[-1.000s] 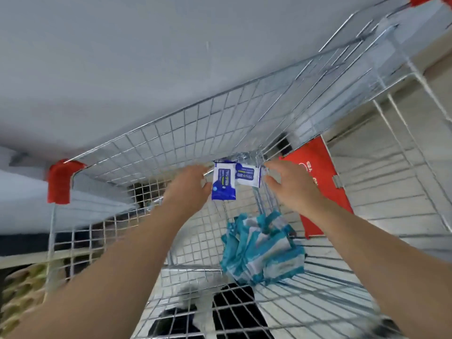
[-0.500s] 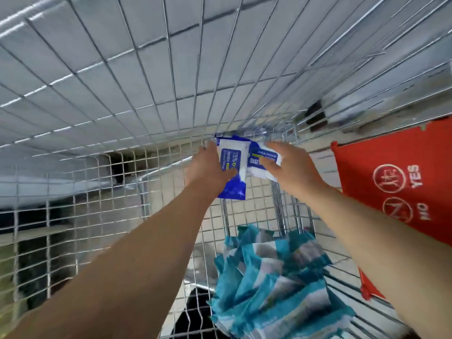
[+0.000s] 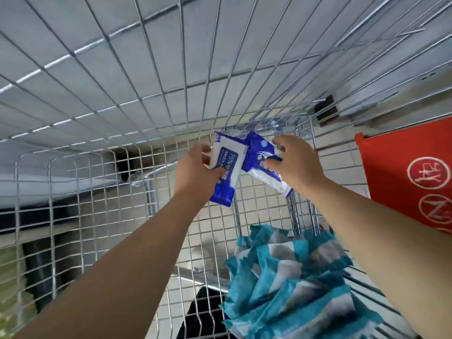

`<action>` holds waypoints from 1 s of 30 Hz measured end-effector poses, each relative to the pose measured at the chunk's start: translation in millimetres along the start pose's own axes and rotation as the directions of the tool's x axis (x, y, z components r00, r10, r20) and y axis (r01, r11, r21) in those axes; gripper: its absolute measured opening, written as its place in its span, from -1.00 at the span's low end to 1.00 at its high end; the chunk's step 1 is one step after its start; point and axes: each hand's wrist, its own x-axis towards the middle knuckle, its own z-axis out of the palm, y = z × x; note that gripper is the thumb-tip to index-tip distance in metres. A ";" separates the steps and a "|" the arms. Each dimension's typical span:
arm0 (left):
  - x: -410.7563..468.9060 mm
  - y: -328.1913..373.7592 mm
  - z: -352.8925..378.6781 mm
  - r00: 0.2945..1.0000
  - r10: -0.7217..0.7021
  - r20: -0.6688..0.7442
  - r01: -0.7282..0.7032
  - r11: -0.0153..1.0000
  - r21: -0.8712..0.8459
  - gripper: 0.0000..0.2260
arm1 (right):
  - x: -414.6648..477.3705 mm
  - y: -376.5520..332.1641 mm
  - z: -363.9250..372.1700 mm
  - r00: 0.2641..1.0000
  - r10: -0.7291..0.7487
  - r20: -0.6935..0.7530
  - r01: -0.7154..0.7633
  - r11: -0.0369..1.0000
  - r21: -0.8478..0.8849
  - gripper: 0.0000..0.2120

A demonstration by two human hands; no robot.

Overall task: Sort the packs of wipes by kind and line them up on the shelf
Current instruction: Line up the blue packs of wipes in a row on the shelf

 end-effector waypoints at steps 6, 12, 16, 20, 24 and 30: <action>-41.8 -4.2 -47.9 0.999 -0.032 -0.026 0.028 0.993 -0.118 -0.81 | -29.9 -27.6 -32.6 1.000 -0.008 0.002 0.007 0.988 0.157 -0.76; -118.2 17.5 -116.0 0.991 -0.041 -0.125 0.007 0.964 -0.266 -0.87 | -84.8 -89.3 -96.6 0.990 -0.122 -0.072 0.137 0.951 0.278 -0.82; -187.7 31.4 -170.5 0.959 -0.067 -0.275 -0.029 0.943 -0.331 -0.81 | -130.5 -140.1 -144.7 0.961 -0.245 -0.125 0.274 0.903 0.332 -0.81; -279.9 45.2 -224.5 0.888 -0.122 -0.443 -0.115 0.875 -0.471 -0.44 | -189.0 -196.6 -196.6 0.900 -0.406 -0.161 0.436 0.816 0.380 -0.81; -376.7 51.0 -274.7 0.812 -0.152 -0.564 -0.232 0.802 -0.550 -0.42 | -259.6 -264.2 -242.8 0.811 -0.557 -0.177 0.576 0.706 0.413 -0.88; -498.3 23.1 -349.9 0.634 -0.260 -0.728 -0.319 0.769 -0.553 -0.71 | -372.0 -378.4 -281.7 0.656 -0.750 -0.087 0.688 0.546 0.478 -0.84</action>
